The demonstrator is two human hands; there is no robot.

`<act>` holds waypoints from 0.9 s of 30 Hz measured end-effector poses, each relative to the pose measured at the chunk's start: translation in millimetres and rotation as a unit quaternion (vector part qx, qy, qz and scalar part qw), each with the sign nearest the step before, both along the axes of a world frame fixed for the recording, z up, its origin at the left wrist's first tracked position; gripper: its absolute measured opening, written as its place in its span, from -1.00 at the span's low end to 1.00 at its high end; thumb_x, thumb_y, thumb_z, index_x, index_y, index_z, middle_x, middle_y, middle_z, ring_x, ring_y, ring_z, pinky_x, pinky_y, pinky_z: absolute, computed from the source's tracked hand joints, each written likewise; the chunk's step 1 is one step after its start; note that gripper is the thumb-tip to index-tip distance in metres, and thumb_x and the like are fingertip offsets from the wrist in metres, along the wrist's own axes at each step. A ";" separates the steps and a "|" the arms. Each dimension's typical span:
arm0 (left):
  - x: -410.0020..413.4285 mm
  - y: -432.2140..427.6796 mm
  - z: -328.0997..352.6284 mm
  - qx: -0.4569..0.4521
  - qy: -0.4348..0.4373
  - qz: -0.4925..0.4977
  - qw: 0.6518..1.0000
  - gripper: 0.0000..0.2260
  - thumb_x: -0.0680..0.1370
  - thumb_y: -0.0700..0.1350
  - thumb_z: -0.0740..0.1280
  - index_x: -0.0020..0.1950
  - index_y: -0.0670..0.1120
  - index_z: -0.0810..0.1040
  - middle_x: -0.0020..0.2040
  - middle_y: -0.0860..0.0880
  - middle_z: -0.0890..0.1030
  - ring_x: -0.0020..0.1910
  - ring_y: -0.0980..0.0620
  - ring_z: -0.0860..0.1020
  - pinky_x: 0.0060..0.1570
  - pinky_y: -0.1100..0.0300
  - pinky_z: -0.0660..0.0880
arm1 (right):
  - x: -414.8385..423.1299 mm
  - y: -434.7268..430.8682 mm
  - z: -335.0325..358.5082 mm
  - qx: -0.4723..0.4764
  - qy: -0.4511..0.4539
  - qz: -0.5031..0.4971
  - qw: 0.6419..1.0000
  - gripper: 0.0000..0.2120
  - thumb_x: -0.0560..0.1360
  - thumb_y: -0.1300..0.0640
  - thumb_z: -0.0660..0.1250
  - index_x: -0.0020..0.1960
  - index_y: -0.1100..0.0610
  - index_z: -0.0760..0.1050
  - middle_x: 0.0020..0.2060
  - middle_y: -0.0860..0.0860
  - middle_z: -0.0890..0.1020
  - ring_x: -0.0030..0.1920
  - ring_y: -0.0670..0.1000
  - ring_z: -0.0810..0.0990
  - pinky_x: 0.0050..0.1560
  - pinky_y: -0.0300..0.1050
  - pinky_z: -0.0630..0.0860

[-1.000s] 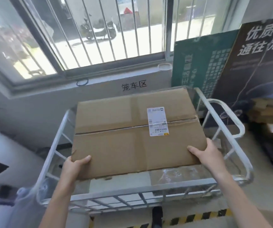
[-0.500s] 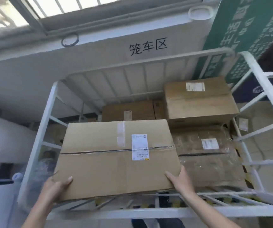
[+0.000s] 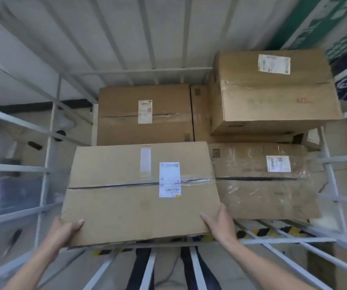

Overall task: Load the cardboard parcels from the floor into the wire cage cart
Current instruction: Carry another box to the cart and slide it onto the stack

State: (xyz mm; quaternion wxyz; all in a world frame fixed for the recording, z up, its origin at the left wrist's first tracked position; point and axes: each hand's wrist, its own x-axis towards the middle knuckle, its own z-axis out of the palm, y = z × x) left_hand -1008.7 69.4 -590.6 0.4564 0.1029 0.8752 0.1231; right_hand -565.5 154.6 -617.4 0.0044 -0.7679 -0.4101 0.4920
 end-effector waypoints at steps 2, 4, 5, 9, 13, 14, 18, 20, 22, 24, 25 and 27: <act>-4.4 -3.4 -16.4 -0.015 -0.019 -0.023 0.999 -0.79 0.53 -0.31 0.41 0.15 -0.20 0.56 0.06 -0.19 0.64 -0.02 -0.14 0.59 0.16 0.00 0.44 | -3.3 -0.2 -10.1 -0.004 -0.017 0.004 1.000 -0.50 0.43 -0.05 0.52 0.21 0.10 0.36 0.19 0.09 0.59 0.20 0.13 0.56 0.02 -0.08 0.41; -12.0 -3.3 -29.1 -0.026 -0.030 -0.043 0.998 -0.76 0.54 -0.29 0.41 0.19 -0.17 0.52 0.09 -0.17 0.63 0.01 -0.13 0.57 0.17 0.03 0.42 | -9.9 -0.9 -20.1 -0.011 -0.027 0.006 1.000 -0.45 0.43 -0.04 0.52 0.27 0.13 0.35 0.22 0.09 0.58 0.23 0.13 0.55 0.08 -0.07 0.44; -16.9 -1.9 -36.1 -0.035 -0.041 -0.055 0.997 -0.73 0.54 -0.29 0.41 0.23 -0.18 0.51 0.10 -0.16 0.62 0.04 -0.13 0.57 0.20 0.03 0.42 | -13.9 -1.2 -25.2 -0.015 -0.035 0.009 0.999 -0.42 0.42 -0.03 0.53 0.28 0.15 0.35 0.23 0.10 0.57 0.24 0.14 0.54 0.10 -0.06 0.44; -37.2 8.0 -70.7 -0.075 -0.076 -0.067 0.992 -0.65 0.55 -0.26 0.42 0.32 -0.24 0.48 0.19 -0.22 0.60 0.16 -0.24 0.57 0.28 -0.13 0.45 | -31.6 -9.4 -45.8 -0.026 -0.071 0.026 0.997 -0.36 0.40 -0.06 0.55 0.28 0.21 0.34 0.20 0.12 0.56 0.25 0.15 0.51 0.13 -0.01 0.49; -57.0 18.1 -102.2 -0.082 -0.087 -0.055 0.991 -0.68 0.55 -0.25 0.42 0.29 -0.23 0.49 0.02 -0.17 0.64 -0.06 -0.16 0.60 -0.22 0.09 0.56 | -47.0 -19.9 -64.2 0.003 -0.081 0.031 0.996 -0.29 0.40 -0.05 0.55 0.35 0.26 0.33 0.20 0.14 0.56 0.24 0.14 0.51 0.19 0.04 0.49; -63.3 19.3 -108.1 -0.086 -0.088 -0.058 0.991 -0.66 0.54 -0.24 0.43 0.29 -0.23 0.50 0.05 -0.20 0.64 -0.04 -0.17 0.60 -0.15 0.06 0.56 | -51.0 -21.6 -67.8 0.010 -0.083 0.030 0.996 -0.29 0.41 -0.04 0.55 0.37 0.26 0.32 0.22 0.15 0.56 0.25 0.15 0.51 0.20 0.04 0.49; -80.2 16.7 -120.0 -0.102 -0.088 -0.068 0.989 -0.69 0.53 -0.26 0.44 0.25 -0.21 0.51 0.15 -0.25 0.61 0.06 -0.22 0.58 0.17 -0.07 0.48 | -67.5 -22.0 -84.3 -0.005 -0.085 0.042 0.995 -0.27 0.43 -0.06 0.52 0.41 0.27 0.30 0.25 0.15 0.55 0.27 0.16 0.51 0.23 0.04 0.48; -76.3 13.8 -127.6 -0.104 -0.084 -0.071 0.989 -0.71 0.54 -0.28 0.42 0.25 -0.23 0.50 0.11 -0.22 0.61 -0.05 -0.15 0.57 0.00 0.06 0.52 | -70.9 -17.9 -95.1 -0.015 -0.081 0.047 0.996 -0.30 0.44 -0.06 0.52 0.38 0.27 0.32 0.23 0.17 0.56 0.25 0.18 0.53 0.19 0.03 0.48; -62.9 18.4 -137.4 -0.096 -0.083 -0.076 0.989 -0.70 0.55 -0.31 0.39 0.27 -0.27 0.49 0.05 -0.18 0.58 -0.14 -0.07 0.54 -0.22 0.19 0.50 | -66.6 -11.6 -106.3 -0.026 -0.090 0.046 0.995 -0.35 0.44 -0.08 0.51 0.33 0.25 0.34 0.19 0.18 0.58 0.20 0.20 0.55 0.07 -0.02 0.48; -53.4 25.9 -156.5 -0.082 -0.076 -0.075 0.991 -0.69 0.56 -0.33 0.37 0.30 -0.33 0.48 0.08 -0.20 0.57 -0.09 -0.11 0.53 -0.13 0.15 0.45 | -58.4 -5.6 -117.1 -0.040 -0.107 0.048 0.992 -0.40 0.43 -0.13 0.51 0.23 0.21 0.35 0.11 0.15 0.58 0.14 0.21 0.56 -0.05 -0.04 0.44; -51.6 31.9 -166.5 -0.079 -0.071 -0.070 0.992 -0.67 0.56 -0.32 0.37 0.31 -0.34 0.47 0.12 -0.21 0.57 -0.03 -0.15 0.53 -0.05 0.09 0.45 | -55.0 -2.4 -123.4 -0.045 -0.114 0.051 0.991 -0.43 0.42 -0.16 0.50 0.17 0.18 0.35 0.07 0.12 0.56 0.10 0.20 0.56 -0.07 -0.02 0.44; -54.7 39.9 -184.0 -0.083 -0.061 -0.079 0.992 -0.64 0.56 -0.24 0.40 0.34 -0.31 0.47 0.20 -0.22 0.58 0.11 -0.22 0.54 0.14 -0.06 0.46 | -55.7 5.6 -134.6 -0.056 -0.117 0.056 0.990 -0.44 0.41 -0.20 0.49 0.11 0.15 0.33 0.03 0.10 0.54 0.06 0.18 0.55 -0.05 0.04 0.49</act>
